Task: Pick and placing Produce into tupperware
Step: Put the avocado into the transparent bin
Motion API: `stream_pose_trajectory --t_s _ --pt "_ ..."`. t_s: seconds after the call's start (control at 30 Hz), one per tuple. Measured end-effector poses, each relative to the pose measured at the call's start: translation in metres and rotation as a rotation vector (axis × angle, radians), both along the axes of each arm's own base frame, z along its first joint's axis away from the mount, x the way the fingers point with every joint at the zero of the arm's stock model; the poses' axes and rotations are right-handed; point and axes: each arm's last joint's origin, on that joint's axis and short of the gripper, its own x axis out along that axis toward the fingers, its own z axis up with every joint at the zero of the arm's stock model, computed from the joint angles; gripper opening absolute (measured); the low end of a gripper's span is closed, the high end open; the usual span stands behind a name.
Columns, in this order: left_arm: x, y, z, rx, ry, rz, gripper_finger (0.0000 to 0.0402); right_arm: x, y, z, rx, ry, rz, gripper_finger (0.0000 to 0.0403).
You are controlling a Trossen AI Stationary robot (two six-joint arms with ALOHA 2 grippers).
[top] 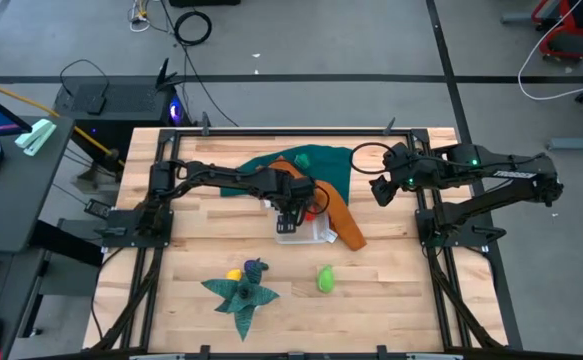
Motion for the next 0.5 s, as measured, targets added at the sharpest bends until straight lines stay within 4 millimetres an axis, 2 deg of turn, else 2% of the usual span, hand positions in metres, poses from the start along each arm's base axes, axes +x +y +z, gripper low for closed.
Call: stream_pose_trajectory --t_s 0.27,0.5 --pt "-0.0003 0.0036 0.0000 -0.017 -0.002 0.001 0.0278 0.0000 0.0000 0.0000 0.001 0.000 0.000 0.0274" --pt "0.0001 0.0041 0.0001 -0.019 -0.008 0.010 0.0281 0.0000 0.0000 0.0000 0.001 0.000 0.000 0.0274"
